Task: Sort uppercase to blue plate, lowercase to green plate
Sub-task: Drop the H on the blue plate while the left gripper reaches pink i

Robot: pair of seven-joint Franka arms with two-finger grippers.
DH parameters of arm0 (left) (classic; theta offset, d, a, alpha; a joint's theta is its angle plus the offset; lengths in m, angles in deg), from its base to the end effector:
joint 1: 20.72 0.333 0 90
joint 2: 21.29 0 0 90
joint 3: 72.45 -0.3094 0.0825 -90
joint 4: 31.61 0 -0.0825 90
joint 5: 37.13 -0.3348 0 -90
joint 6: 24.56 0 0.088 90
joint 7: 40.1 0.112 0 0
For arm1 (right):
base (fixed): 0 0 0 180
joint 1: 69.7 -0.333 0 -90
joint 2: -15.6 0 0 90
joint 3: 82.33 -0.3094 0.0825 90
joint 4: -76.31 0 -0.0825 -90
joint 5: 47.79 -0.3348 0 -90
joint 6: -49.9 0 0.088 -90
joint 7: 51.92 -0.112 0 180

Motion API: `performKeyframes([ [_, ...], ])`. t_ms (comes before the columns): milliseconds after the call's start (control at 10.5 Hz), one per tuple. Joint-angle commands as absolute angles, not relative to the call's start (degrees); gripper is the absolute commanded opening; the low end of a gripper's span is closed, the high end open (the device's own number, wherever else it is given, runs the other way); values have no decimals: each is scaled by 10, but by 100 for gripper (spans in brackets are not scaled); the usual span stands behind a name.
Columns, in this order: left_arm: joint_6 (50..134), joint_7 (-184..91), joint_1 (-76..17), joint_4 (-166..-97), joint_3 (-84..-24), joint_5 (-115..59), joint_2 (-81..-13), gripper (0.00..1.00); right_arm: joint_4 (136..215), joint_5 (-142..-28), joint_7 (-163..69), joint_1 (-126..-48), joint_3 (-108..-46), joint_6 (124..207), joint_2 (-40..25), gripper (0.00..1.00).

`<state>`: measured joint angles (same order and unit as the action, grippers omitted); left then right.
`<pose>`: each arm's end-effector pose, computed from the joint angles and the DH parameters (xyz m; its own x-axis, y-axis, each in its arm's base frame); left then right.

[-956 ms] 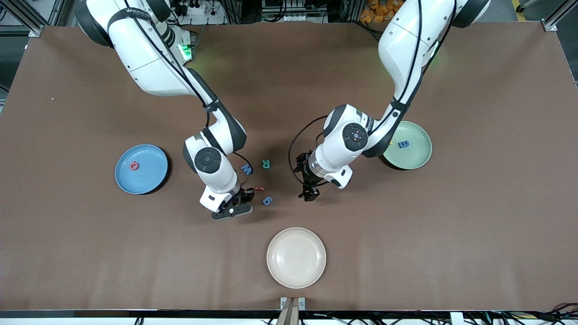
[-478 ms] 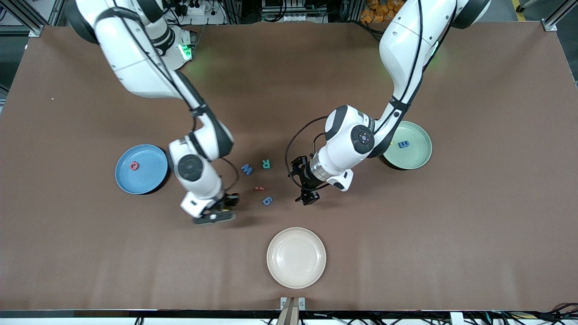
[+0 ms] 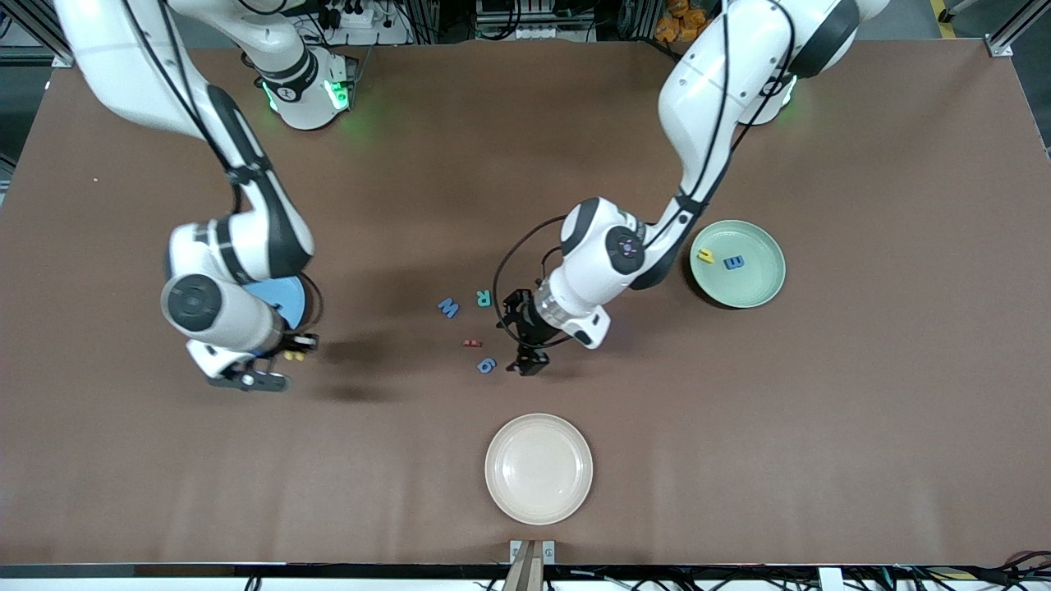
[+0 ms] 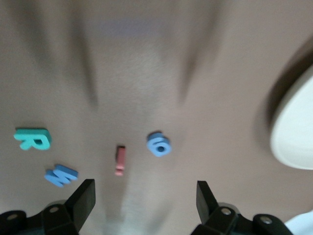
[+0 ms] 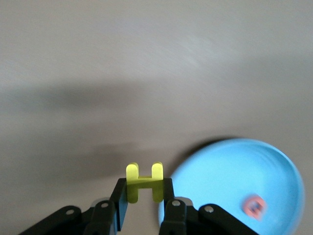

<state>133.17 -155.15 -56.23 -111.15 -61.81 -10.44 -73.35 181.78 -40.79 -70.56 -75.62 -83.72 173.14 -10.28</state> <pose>0.5413 -0.4842 0.2372 -0.0843 0.8295 -0.5521 0.9843 0.1554 0.0833 0.5827 0.0682 0.2931 0.9853 -0.1308 -0.1099 -0.1172 -0.9855 0.1225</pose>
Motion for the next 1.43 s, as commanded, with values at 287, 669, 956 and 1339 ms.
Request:
performKeyframes([
  [287, 1339, -1453, -575, -1042, -593, -87, -806, 87, 1950, -409, -724, -674, -841, 1739, -20, 82],
  [669, 1341, -1444, -575, -1002, -590, -86, -838, 86, 1941, -409, -726, -658, -841, 1744, -25, 100],
  [956, 1343, -1443, -584, -971, -587, -87, -865, 86, 1926, -410, -726, -660, -841, 1744, -31, 100],
  [1339, 1344, -1444, -587, -968, -587, -87, -866, 68, 1922, -409, -726, -660, -841, 1744, -35, 100],
])
